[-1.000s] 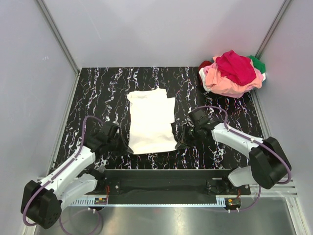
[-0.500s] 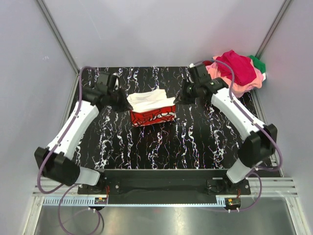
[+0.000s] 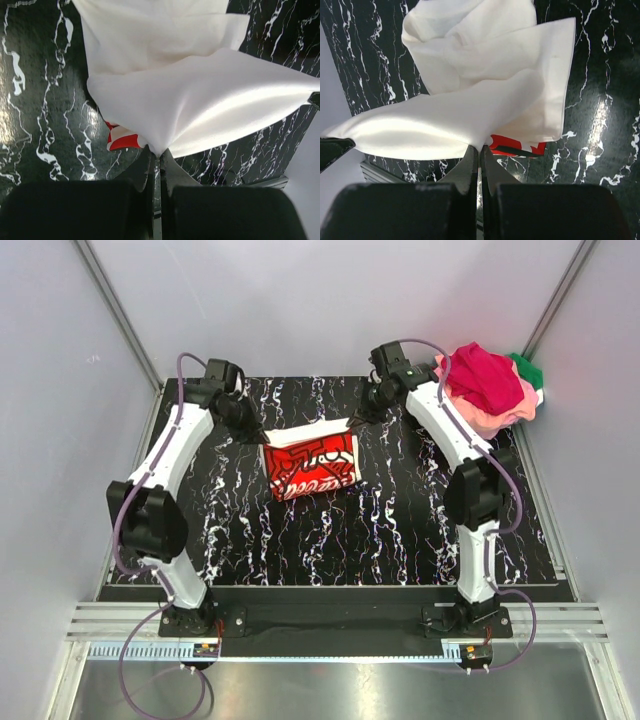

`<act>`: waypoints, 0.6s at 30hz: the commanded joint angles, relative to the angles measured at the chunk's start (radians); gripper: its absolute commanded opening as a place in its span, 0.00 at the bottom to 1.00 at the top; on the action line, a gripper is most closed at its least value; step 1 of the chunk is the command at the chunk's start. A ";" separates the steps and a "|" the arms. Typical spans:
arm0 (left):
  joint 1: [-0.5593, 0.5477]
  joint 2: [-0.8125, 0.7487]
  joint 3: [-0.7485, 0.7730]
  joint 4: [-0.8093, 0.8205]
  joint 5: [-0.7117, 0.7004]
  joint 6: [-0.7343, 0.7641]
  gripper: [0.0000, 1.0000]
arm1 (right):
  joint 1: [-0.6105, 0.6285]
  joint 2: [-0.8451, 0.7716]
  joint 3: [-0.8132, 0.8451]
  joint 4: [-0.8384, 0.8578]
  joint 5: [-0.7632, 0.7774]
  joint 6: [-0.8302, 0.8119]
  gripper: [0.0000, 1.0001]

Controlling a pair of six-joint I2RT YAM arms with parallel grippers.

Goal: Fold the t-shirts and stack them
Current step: Fold the tshirt

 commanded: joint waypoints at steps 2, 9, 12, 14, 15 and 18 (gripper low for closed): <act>0.042 0.056 0.123 -0.024 0.031 0.046 0.00 | -0.037 0.085 0.164 -0.039 -0.012 -0.036 0.00; 0.091 0.240 0.291 -0.048 0.064 0.057 0.00 | -0.061 0.298 0.423 -0.093 -0.046 -0.022 0.00; 0.110 0.333 0.369 -0.054 0.091 0.049 0.00 | -0.080 0.375 0.517 -0.071 -0.072 0.002 0.00; 0.122 0.407 0.424 -0.045 0.104 0.040 0.00 | -0.087 0.412 0.552 -0.010 -0.090 0.025 0.00; 0.127 0.432 0.444 -0.044 0.105 0.037 0.00 | -0.092 0.446 0.552 0.019 -0.102 0.036 0.00; 0.154 0.545 0.527 -0.022 0.123 0.011 0.00 | -0.104 0.521 0.558 0.131 -0.151 0.083 0.00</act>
